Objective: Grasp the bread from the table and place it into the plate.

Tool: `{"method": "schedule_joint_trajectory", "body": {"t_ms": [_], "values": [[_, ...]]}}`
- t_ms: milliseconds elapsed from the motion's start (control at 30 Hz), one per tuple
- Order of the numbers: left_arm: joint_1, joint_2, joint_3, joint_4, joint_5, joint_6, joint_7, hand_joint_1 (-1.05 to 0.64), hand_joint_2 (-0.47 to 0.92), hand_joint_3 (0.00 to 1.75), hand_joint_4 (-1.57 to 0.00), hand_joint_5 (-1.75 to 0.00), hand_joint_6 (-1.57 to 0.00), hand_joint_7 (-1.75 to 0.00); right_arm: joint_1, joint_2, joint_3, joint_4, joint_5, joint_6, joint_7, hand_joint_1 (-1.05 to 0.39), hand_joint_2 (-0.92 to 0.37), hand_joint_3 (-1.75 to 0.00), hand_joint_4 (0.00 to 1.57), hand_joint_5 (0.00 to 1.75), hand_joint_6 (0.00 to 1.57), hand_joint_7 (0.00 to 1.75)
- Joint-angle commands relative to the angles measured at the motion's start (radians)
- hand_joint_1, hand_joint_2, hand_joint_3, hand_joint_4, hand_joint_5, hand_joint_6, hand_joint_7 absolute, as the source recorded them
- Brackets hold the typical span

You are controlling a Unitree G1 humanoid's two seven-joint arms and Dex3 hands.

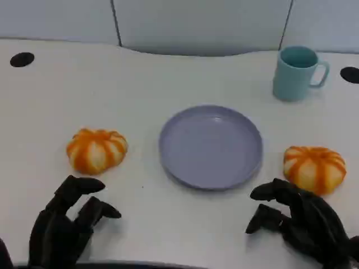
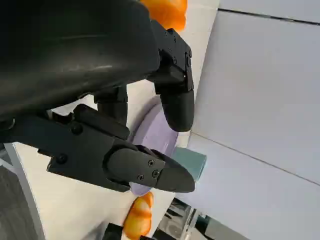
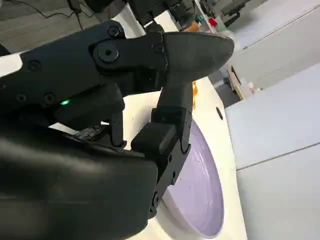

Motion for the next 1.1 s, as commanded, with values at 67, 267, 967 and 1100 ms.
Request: {"method": "schedule_joint_trajectory", "body": {"t_ms": [67,267,967,1100], "values": [[0.005,0.02,0.003,0.004,0.002,-0.004,0.002,-0.7,0.92,0.09,-0.35,-1.75,-0.3,-1.41,0.012,-0.01,-0.002,0.019,-0.013,0.005,-0.017,-0.5,-0.92,-0.38,0.75,1.31,0.81,0.84],[0.008,0.014,0.004,-0.003,-0.003,-0.005,-0.001,-0.67,0.92,0.1,-0.35,-1.75,-0.29,-1.44,0.026,-0.01,0.004,-0.021,-0.008,0.032,-0.025,-0.5,-0.92,-0.4,0.74,1.32,0.81,0.84],[0.022,0.01,-0.001,-0.031,0.001,-0.009,0.008,-0.67,0.92,0.1,-0.35,-1.75,-0.29,-1.43,0.021,-0.004,0.0,0.01,-0.005,0.005,-0.014,-0.51,-0.92,-0.38,0.75,1.3,0.82,0.82],[0.027,0.004,-0.008,-0.052,0.006,-0.044,-0.003,-0.65,0.92,0.12,-0.32,-1.75,-0.27,-1.44,0.027,-0.003,0.003,0.001,-0.004,0.009,-0.009,-0.5,-0.92,-0.39,0.74,1.32,0.8,0.82]]}}
